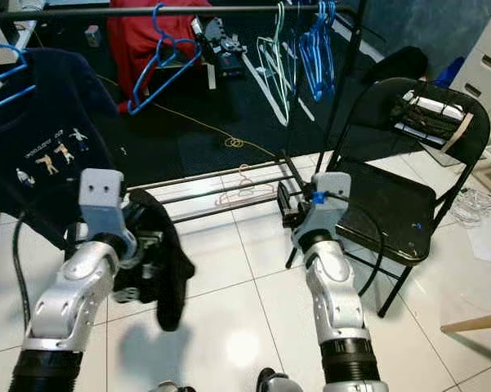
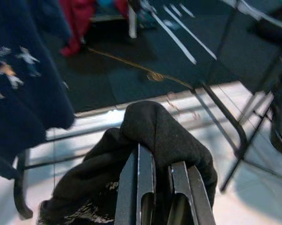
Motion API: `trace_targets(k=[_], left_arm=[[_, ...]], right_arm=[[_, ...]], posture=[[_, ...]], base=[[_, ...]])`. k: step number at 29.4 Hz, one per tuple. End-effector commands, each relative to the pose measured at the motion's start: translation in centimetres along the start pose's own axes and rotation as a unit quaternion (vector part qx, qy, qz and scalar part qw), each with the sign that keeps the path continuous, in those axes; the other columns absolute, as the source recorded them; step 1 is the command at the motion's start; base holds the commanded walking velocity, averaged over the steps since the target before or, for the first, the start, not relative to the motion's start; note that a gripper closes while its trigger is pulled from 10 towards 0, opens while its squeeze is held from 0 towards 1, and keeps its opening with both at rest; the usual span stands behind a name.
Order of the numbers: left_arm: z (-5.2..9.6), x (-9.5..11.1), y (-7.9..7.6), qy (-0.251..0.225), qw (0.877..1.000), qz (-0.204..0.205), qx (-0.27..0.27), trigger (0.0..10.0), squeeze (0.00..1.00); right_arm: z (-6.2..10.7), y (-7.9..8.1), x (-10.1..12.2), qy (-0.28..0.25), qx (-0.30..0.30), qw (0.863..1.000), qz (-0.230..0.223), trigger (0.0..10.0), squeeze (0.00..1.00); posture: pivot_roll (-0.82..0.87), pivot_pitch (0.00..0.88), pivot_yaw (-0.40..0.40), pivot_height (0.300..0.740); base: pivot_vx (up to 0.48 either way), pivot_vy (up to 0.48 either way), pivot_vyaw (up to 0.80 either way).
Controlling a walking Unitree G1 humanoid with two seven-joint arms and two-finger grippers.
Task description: Hang hanger
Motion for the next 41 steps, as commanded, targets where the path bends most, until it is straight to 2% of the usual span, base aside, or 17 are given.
trace_targets(k=[1, 9, 10, 14, 18, 19, 20, 24, 25, 26, 28, 30, 33, 35, 36, 40, 41], left_arm=[[-0.1, 0.5, -0.1, -0.019, 1.000, -0.005, 0.010, 10.0, 0.00], [-0.4, 0.5, -0.3, -0.021, 0.999, -0.022, 0.008, 10.0, 0.00], [-0.6, 1.5, -0.6, -0.032, 0.999, -0.012, 0.003, 10.0, 0.00], [-0.9, 1.9, -0.8, -0.037, 0.999, 0.002, -0.003, 10.0, 0.00], [-1.2, 2.6, -1.3, -0.049, 0.999, 0.000, -0.007, 10.0, 0.00], [-1.5, 2.6, -1.5, -0.046, 0.999, 0.001, -0.009, 10.0, 0.00], [-1.5, 2.5, -1.6, -0.044, 0.999, 0.001, -0.010, 10.0, 0.00], [-1.6, 2.3, -1.6, -0.042, 0.999, 0.000, -0.009, 10.0, 0.00], [-1.6, 2.4, -1.5, -0.041, 0.999, 0.007, -0.006, 10.0, 0.00], [-1.6, 2.4, -1.5, -0.041, 0.999, 0.007, -0.006, 10.0, 0.00], [-1.9, 2.4, -1.4, -0.038, 0.999, 0.011, -0.002, 10.0, 0.00], [-1.9, 2.3, -1.3, -0.035, 0.999, 0.009, -0.002, 10.0, 0.00], [-1.9, 2.6, -1.3, -0.038, 0.999, 0.010, -0.001, 10.0, 0.00], [-2.1, 2.7, -1.2, -0.039, 0.999, 0.010, 0.000, 10.0, 0.00], [-2.1, 2.7, -1.2, -0.040, 0.999, 0.009, 0.003, 10.0, 0.00], [-2.3, 3.2, -1.2, -0.046, 0.999, 0.012, 0.006, 10.0, 0.00], [-2.4, 3.3, -1.3, -0.048, 0.999, 0.010, 0.006, 10.0, 0.00]], right_arm=[[0.0, 0.1, 0.6, -0.017, 0.001, 1.000, -0.010, 10.0, 0.00], [-0.6, 0.4, 0.0, -0.006, 0.008, 1.000, -0.018, 10.0, 0.00], [-0.9, 1.0, 0.6, -0.008, 0.024, 0.999, -0.021, 10.0, 0.00], [-1.1, 1.1, 0.8, -0.011, 0.027, 0.999, -0.016, 10.0, 0.00], [-1.0, 1.8, 1.0, -0.019, 0.039, 0.999, -0.004, 10.0, 0.00], [-1.1, 2.0, 1.0, -0.020, 0.046, 0.999, 0.002, 10.0, 0.00], [-1.0, 2.1, 1.0, -0.018, 0.049, 0.999, 0.017, 10.0, 0.00], [-1.0, 2.1, 0.9, -0.016, 0.050, 0.998, 0.027, 10.0, 0.00], [-1.1, 2.3, 1.2, -0.020, 0.055, 0.996, 0.060, 10.0, 0.00], [-1.1, 2.3, 1.2, -0.020, 0.055, 0.996, 0.060, 10.0, 0.00], [-1.4, 2.3, 1.6, -0.024, 0.058, 0.993, 0.099, 10.0, 0.00], [-1.5, 2.2, 1.7, -0.026, 0.055, 0.992, 0.111, 10.0, 0.00], [-1.7, 1.8, 2.1, -0.028, 0.044, 0.994, 0.101, 10.0, 0.00], [-1.9, 1.2, 2.5, -0.039, 0.021, 0.994, 0.096, 10.0, 0.00], [-1.7, 1.0, 3.1, -0.068, 0.011, 0.993, 0.091, 10.0, 0.00], [-1.7, 0.6, 4.3, -0.103, -0.019, 0.991, 0.081, 10.0, 0.00], [-1.9, 0.4, 4.2, -0.081, -0.032, 0.994, 0.067, 10.0, 0.03]], posture=[[-0.04, 0.130, -0.075, 0.740], [-0.01, 0.155, -0.087, 0.740], [-0.01, 0.125, -0.082, 0.740], [-0.01, 0.155, -0.089, 0.740], [-0.01, 0.100, -0.077, 0.740], [-0.01, 0.162, -0.084, 0.740], [-0.01, 0.159, -0.081, 0.740], [-0.01, 0.159, -0.081, 0.740], [-0.02, 0.115, -0.073, 0.740], [-0.02, 0.115, -0.073, 0.740], [-0.03, 0.168, -0.071, 0.740], [-0.03, 0.157, -0.068, 0.740], [-0.03, 0.134, -0.064, 0.740], [-0.03, 0.163, -0.070, 0.740], [-0.03, 0.147, -0.066, 0.740], [-0.03, 0.132, -0.061, 0.740], [-0.03, 0.138, -0.061, 0.740]], base=[[0.000, 0.000, 0.00], [0.000, 0.000, 0.00], [0.000, 0.000, 0.00], [0.000, 0.000, 0.00], [0.000, 0.000, 0.00], [0.292, 0.000, 0.00], [0.360, 0.000, 0.00], [0.360, 0.000, 0.00], [0.379, 0.000, 0.00], [0.379, 0.000, 0.00], [0.397, 0.000, 0.78], [0.405, 0.000, 0.80], [0.410, 0.000, 0.27], [0.409, 0.000, 0.00], [0.409, 0.000, 0.00], [0.410, 0.000, 0.00], [0.420, 0.000, 0.00]])
Point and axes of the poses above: a point about 5 cm out from each wrist's last joint towards the gripper, its own z axis pointing back from the gripper into the wrist, its own x axis along the axis of the wrist's last joint, y = z × x, the point moved 2 cm from there along -z, pointing out of the wrist towards the gripper, and after that the axes turned 7 degrees about z, right-handed, at the moved point
